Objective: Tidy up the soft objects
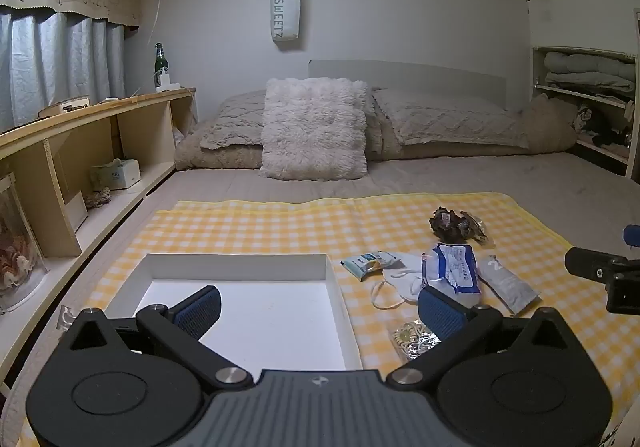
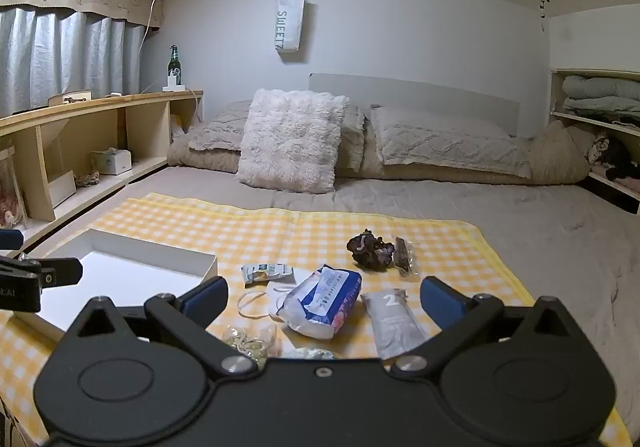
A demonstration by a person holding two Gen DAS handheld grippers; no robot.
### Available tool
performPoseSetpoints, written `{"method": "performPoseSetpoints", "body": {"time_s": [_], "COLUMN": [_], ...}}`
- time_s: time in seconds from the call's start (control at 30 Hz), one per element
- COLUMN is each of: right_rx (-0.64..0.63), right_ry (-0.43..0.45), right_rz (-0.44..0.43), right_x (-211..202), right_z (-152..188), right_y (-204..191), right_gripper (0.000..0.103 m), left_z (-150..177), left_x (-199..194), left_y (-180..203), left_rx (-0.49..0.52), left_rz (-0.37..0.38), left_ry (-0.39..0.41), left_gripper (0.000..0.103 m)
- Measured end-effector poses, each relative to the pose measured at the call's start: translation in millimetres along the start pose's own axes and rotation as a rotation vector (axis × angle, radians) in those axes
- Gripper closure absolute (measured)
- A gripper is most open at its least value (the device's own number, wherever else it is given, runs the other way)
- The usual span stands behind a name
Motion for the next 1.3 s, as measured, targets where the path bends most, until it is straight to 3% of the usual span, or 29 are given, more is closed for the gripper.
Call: {"method": "performPoseSetpoints", "body": {"time_s": [1.3], "right_rx": [0.004], "right_ry": [-0.005], "right_rz": [-0.002], "right_x": [-1.3], "right_z": [-0.7], "right_y": [-0.7], "right_gripper": [0.000], "left_z": [3.2], "left_x": [-0.7], "left_y": [-6.8], "left_rx": [0.001], "left_rz": [0.002], "left_ry": [-0.004], "left_gripper": [0.000]}}
Point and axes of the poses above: each gripper's, at about its wrist camera, not at the fingertips, and x roughly the way its jaws point, y to its right, z to its underside, the point moved 3 cm from there along x, roughly the way its jaws point, and after that the axes turned 8 degrees about -y, right-handed, at the moved point
